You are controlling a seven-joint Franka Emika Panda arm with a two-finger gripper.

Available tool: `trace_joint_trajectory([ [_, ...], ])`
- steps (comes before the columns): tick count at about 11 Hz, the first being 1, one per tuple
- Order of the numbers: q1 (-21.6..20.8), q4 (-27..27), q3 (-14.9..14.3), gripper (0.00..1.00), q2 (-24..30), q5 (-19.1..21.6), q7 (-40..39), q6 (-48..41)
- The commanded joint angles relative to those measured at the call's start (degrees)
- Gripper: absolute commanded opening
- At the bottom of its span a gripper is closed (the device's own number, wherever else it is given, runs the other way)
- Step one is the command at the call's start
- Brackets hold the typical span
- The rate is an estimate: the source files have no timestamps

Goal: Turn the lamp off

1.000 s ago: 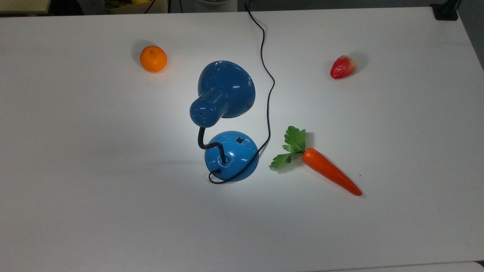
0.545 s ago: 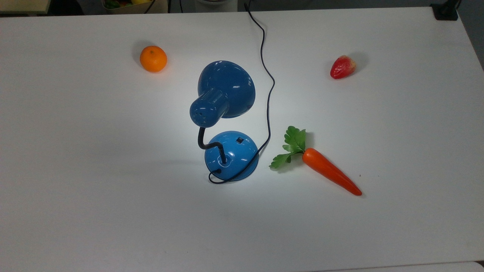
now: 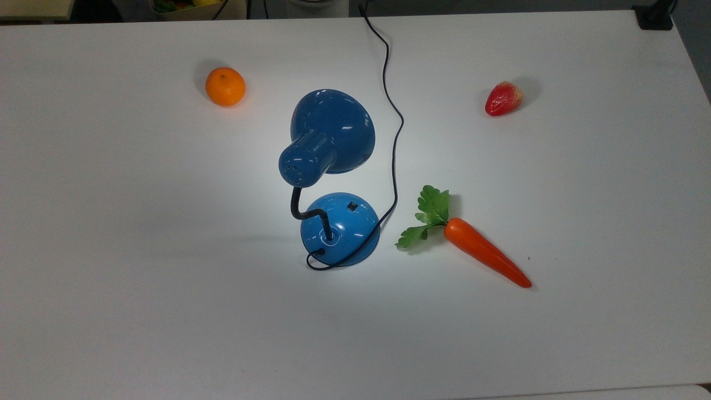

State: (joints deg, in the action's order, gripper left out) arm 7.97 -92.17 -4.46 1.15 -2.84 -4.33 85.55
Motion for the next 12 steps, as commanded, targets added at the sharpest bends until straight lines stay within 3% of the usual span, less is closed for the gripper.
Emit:
trace_joint_trajectory([
  [1,0.38,0.33,-0.20,1.00,0.61,2.04,-1.82,-2.32],
  [3,0.91,0.33,-0.64,1.00,0.52,3.54,-2.26,-2.14],
  [6,1.00,0.24,-0.73,0.83,-0.09,3.55,-2.96,-1.44],
  [12,2.84,-0.29,-1.08,0.19,0.08,5.48,-7.97,-1.35],
])
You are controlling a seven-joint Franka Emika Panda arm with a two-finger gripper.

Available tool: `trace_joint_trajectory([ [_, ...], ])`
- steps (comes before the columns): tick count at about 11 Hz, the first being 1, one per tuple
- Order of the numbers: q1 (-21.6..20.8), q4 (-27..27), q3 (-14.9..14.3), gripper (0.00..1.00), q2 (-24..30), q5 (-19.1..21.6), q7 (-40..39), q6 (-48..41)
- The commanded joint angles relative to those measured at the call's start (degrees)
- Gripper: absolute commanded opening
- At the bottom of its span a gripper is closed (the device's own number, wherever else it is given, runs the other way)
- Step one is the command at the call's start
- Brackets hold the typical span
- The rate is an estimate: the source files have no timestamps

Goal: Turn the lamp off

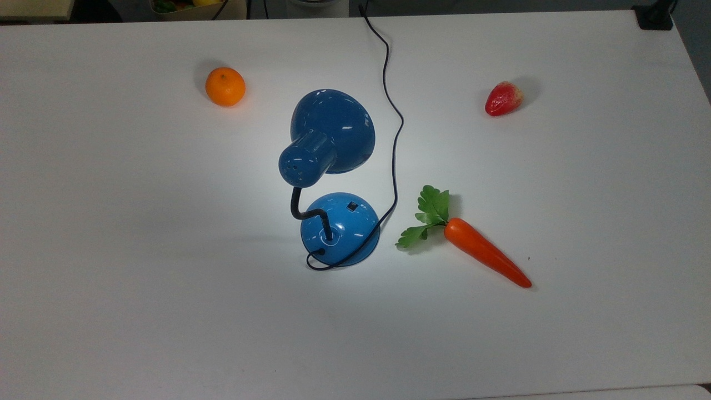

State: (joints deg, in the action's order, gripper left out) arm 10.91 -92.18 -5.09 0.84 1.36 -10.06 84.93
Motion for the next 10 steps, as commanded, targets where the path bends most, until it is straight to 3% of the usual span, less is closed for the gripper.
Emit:
trace_joint_trajectory([
  [1,-0.10,-0.37,-0.45,0.11,0.39,1.45,-3.20,-0.73],
  [4,0.43,-2.91,-0.45,0.01,0.65,1.45,-3.21,2.51],
  [10,-0.18,-12.05,0.17,0.00,2.23,4.09,-2.69,13.41],
])
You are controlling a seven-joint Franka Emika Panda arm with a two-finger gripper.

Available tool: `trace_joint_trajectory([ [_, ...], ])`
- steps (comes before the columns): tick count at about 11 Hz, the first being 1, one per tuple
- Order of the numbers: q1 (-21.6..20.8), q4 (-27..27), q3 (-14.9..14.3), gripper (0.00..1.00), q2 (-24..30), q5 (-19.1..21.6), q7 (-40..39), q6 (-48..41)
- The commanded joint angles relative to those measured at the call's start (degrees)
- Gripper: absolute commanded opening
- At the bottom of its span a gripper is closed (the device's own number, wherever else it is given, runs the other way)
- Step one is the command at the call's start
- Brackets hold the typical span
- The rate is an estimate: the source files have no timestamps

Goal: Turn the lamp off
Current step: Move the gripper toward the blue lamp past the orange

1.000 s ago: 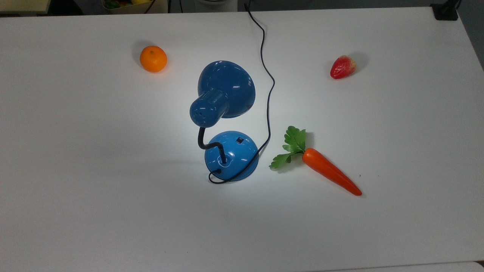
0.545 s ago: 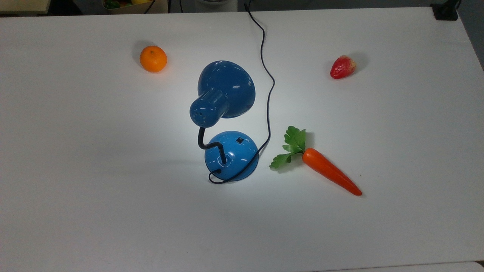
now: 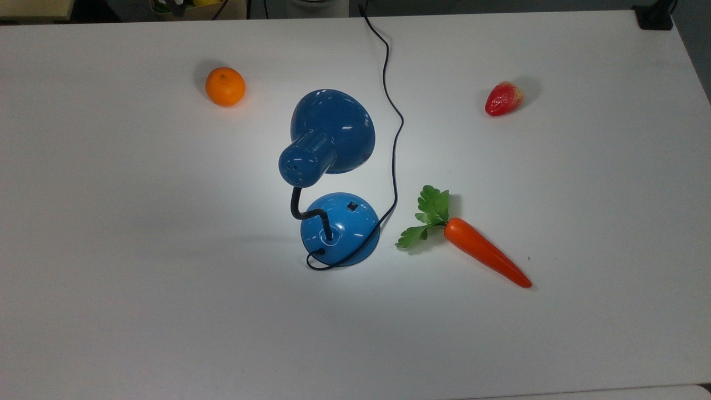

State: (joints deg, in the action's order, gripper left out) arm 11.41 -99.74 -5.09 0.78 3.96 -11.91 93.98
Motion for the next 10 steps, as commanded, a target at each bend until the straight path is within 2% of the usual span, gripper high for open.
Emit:
trace_joint_trajectory([
  [1,-1.04,-5.80,0.52,0.00,2.38,1.49,-0.74,5.59],
  [5,-4.46,-12.57,0.52,0.00,3.44,3.42,0.57,15.34],
  [10,-7.80,-15.39,0.52,0.00,2.91,5.27,4.78,23.42],
])
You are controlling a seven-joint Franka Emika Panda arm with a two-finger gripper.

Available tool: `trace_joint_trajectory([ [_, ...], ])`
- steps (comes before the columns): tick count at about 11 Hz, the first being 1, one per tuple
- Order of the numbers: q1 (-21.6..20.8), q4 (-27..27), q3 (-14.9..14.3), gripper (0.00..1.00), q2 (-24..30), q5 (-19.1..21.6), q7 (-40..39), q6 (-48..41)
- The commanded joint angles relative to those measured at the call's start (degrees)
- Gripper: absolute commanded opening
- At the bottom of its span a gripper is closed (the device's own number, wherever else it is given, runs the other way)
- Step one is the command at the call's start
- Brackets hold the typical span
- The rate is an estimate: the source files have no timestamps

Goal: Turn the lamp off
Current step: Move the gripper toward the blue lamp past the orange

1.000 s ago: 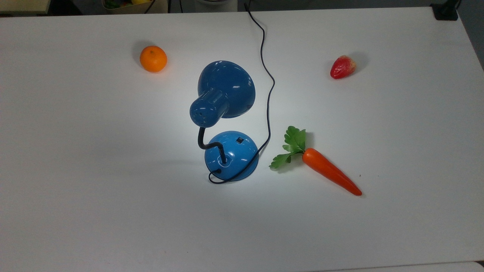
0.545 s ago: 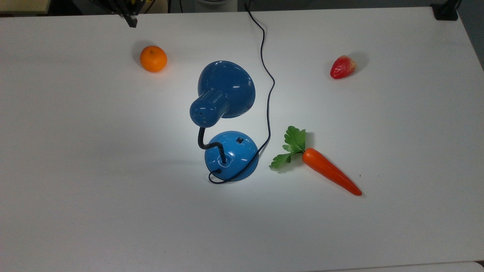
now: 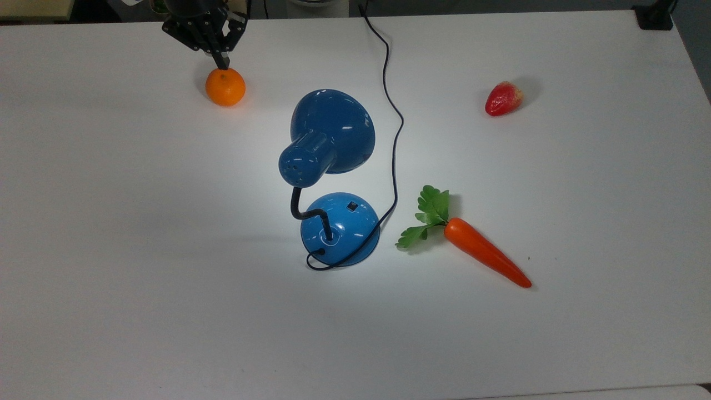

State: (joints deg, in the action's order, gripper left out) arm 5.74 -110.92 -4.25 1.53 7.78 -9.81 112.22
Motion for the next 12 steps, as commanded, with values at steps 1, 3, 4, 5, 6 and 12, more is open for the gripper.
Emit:
trace_joint_trajectory([
  [1,-3.18,-5.87,-0.32,0.00,2.16,1.54,3.65,8.51],
  [3,-4.85,-7.47,-0.32,0.00,1.03,1.98,7.06,13.97],
  [4,-5.82,-7.47,-0.32,0.00,0.24,1.98,8.83,15.82],
  [5,-6.52,-7.47,-0.32,0.00,-0.38,1.98,10.06,17.84],
  [6,-6.96,-7.38,-0.32,0.00,-1.34,1.98,11.81,19.42],
  [12,-12.59,-7.03,-0.41,0.00,-7.50,1.89,19.03,28.13],
])
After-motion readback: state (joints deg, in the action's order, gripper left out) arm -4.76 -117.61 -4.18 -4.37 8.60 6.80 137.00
